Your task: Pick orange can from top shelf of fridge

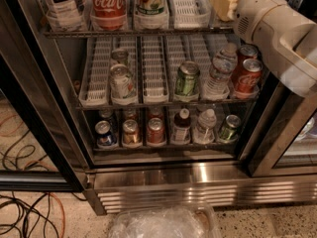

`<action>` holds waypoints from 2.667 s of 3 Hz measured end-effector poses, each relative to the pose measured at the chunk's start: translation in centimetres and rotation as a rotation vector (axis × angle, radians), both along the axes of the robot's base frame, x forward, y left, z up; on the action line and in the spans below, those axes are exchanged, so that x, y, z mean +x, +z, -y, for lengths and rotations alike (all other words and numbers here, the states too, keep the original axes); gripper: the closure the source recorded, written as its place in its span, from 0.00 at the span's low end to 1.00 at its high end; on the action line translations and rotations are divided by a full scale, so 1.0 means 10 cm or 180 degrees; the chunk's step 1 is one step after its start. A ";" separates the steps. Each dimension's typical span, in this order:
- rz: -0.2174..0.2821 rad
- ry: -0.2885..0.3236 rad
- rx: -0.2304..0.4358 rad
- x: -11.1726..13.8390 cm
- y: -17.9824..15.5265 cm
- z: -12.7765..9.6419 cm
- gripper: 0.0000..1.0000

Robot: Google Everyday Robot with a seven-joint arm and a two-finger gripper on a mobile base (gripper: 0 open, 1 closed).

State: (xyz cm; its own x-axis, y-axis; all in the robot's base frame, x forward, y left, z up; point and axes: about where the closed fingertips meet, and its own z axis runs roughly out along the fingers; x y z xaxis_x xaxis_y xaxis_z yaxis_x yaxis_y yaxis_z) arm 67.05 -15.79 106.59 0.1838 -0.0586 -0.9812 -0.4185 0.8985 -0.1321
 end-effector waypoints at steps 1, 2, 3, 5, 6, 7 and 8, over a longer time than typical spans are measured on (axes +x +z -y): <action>0.0000 0.0000 0.0000 0.00 0.00 0.00 1.00; 0.0011 0.0057 -0.0033 -0.04 0.02 -0.04 1.00; 0.0017 0.0119 -0.0080 -0.10 0.03 -0.07 1.00; 0.0048 0.0212 -0.0102 -0.23 0.06 -0.08 1.00; 0.0063 0.0230 -0.0107 -0.24 0.09 -0.08 1.00; 0.0127 0.0296 -0.0126 -0.30 0.20 -0.11 1.00; 0.0185 0.0361 -0.0141 -0.35 0.29 -0.15 1.00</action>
Offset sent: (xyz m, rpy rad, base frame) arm -0.0071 0.0018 0.0047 -0.0236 -0.0037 0.0353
